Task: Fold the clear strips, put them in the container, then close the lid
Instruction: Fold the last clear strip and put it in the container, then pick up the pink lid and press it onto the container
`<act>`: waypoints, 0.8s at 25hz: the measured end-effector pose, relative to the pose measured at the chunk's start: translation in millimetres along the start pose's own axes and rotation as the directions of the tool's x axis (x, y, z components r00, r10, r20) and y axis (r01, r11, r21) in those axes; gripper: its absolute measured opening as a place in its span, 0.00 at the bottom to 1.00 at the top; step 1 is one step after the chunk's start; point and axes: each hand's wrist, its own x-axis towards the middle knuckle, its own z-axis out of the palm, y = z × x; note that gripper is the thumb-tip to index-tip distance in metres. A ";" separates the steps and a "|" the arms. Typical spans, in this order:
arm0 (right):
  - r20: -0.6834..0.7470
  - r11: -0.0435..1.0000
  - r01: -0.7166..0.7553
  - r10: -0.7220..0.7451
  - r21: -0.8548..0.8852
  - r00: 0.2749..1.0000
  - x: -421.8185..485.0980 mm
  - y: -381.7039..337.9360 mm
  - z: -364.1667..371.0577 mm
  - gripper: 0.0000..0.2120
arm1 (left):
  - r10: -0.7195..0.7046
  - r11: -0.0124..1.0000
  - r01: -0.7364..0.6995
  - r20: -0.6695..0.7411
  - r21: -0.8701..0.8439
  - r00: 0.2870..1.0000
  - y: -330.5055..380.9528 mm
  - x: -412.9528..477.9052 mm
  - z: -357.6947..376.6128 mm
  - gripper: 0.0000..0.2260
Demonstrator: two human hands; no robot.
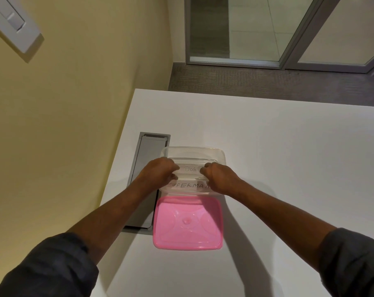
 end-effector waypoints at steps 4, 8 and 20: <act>-0.128 0.970 -0.078 0.110 0.229 0.986 -18.0 -1.7 -21.1 0.19 | -0.392 0.865 0.197 -0.377 -0.461 0.839 11.9 -30.2 -15.1 0.08; -0.293 0.812 -0.128 0.346 0.569 0.891 -57.3 -2.8 -32.6 0.14 | -0.794 0.495 0.434 -0.189 -0.753 0.578 23.3 -72.6 -4.7 0.09; 0.246 0.227 -0.515 0.677 0.827 0.693 -146.1 -47.7 82.9 0.05 | -0.840 0.329 0.639 0.093 -0.695 0.534 72.3 -159.9 76.6 0.12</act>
